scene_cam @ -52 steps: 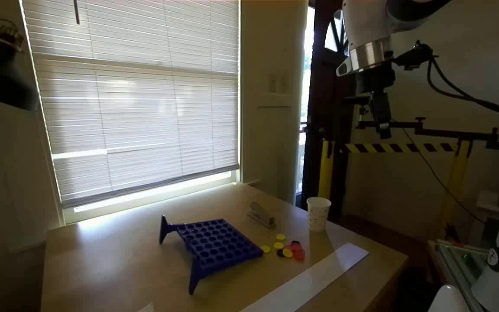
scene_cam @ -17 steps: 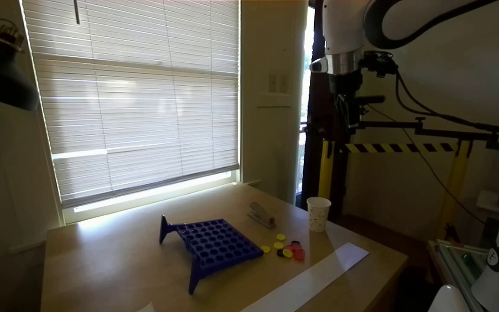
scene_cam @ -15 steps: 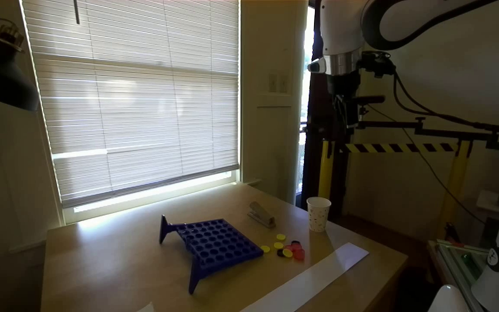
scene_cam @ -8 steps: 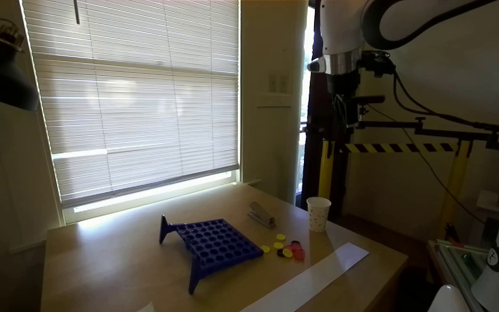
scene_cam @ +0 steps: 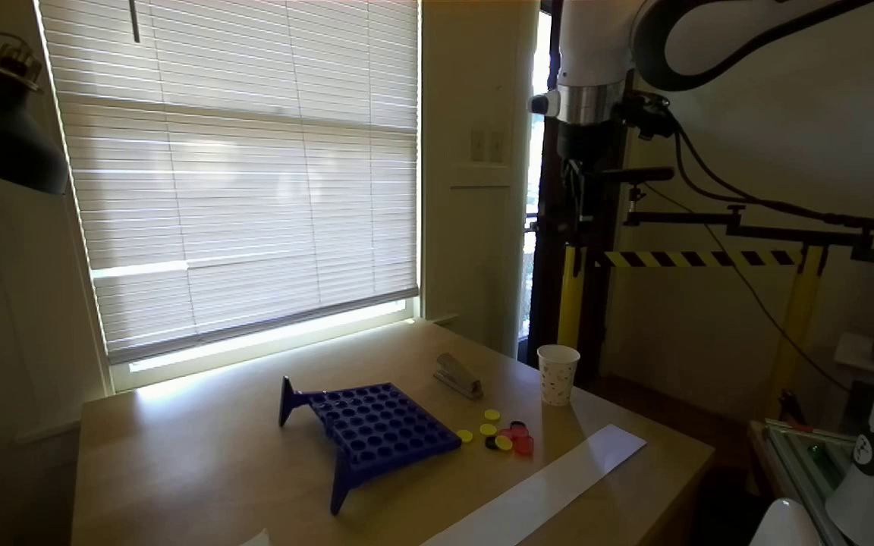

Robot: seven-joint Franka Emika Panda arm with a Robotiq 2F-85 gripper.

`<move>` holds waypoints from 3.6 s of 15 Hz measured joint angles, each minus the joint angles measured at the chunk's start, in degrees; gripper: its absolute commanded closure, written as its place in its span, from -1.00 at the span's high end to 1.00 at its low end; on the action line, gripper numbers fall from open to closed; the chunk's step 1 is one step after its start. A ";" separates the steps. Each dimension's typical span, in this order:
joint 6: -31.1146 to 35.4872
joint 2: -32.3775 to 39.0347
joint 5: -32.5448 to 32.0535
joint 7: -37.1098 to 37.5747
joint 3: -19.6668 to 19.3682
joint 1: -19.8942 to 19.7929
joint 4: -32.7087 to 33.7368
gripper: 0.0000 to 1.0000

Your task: Pick up the blue object and put it upright on the table

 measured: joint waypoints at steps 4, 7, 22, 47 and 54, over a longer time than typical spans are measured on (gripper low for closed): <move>11.08 2.34 1.69 3.41 0.24 0.45 -0.42 1.00; 15.12 5.02 6.58 4.99 0.12 0.44 -0.77 1.00; 18.75 9.18 16.57 3.69 -0.28 0.79 -1.77 1.00; 36.72 28.48 17.99 -9.39 1.59 2.60 -1.00 1.00; 47.01 36.86 17.37 -9.31 3.43 2.85 -1.05 1.00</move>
